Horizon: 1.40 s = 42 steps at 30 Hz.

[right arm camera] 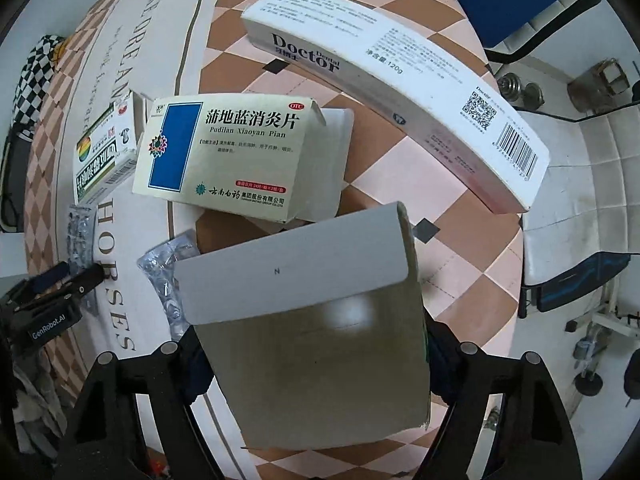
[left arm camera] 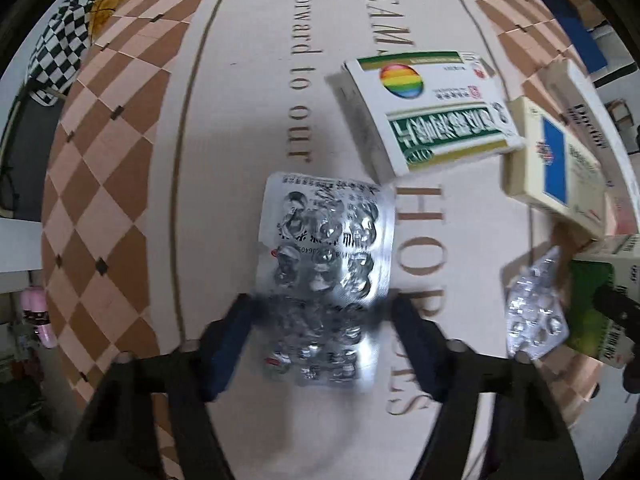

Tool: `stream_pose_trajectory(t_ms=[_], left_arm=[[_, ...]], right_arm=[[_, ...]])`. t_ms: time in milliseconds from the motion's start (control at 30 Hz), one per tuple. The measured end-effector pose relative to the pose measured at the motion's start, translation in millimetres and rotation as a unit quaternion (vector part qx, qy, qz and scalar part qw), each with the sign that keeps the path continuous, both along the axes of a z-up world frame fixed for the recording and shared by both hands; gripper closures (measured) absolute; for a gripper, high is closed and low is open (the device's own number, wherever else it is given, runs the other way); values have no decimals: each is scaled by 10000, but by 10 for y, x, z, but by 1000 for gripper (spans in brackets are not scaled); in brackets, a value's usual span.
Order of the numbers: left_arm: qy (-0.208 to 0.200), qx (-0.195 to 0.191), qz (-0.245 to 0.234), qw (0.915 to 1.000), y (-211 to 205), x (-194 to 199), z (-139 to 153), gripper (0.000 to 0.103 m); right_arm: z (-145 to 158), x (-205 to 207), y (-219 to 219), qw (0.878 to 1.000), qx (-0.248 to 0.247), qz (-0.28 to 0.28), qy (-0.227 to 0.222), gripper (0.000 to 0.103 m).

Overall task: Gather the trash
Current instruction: 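Grasp the silver blister pack with the left tool while the right tool grasps the white box, then carry both items to the trash bin and open both tools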

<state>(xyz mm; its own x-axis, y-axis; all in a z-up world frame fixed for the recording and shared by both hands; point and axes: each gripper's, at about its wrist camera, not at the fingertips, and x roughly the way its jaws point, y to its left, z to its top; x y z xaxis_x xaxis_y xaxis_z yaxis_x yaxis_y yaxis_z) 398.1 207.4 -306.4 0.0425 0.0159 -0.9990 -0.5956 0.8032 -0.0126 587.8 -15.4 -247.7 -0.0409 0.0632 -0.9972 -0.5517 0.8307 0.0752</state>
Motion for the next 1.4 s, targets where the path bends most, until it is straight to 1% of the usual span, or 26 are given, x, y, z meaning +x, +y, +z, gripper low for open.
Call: stream_pose_trajectory(t_ms=[67, 267, 533, 667, 833, 900, 967, 1100, 1167, 1267, 1400], left_arm=[[1, 55, -26, 10000, -22, 30, 26, 41], [-50, 33, -47, 10000, -72, 42, 53, 41], [-44, 18, -72, 10000, -14, 21, 18, 41], [-95, 105, -69, 9999, -35, -16, 29, 42], [-207, 364, 28, 9991, -102, -152, 202, 42], [-316, 449, 117, 9984, -136, -228, 320, 42], [-442, 612, 216, 9969, -211, -351, 493, 42], [-678, 772, 284, 9943, -411, -625, 761, 42], [-819, 837, 259, 9928, -543, -812, 910, 42], [-1080, 917, 194, 9897, -757, -1160, 1137, 42], [-1489, 996, 36, 9838, -989, -1721, 1439, 42]], right_arm=[[-10, 13, 12, 10000, -15, 28, 7, 19], [-47, -11, 59, 10000, -58, 38, 8, 19], [-110, 0, 95, 9998, -183, -16, 82, 18], [-127, -4, 109, 9998, -183, -3, 60, 21], [-48, -72, 70, 10000, -34, -60, -64, 23], [16, -133, 45, 9999, 32, -60, -149, 23], [99, -204, 24, 9994, 132, -89, -313, 23], [324, -469, -71, 9963, 370, -22, -781, 23], [426, -651, -133, 9951, 476, -24, -865, 23], [638, -1042, -227, 9932, 766, -50, -871, 23], [979, -1717, -498, 9869, 1264, -211, -981, 23]])
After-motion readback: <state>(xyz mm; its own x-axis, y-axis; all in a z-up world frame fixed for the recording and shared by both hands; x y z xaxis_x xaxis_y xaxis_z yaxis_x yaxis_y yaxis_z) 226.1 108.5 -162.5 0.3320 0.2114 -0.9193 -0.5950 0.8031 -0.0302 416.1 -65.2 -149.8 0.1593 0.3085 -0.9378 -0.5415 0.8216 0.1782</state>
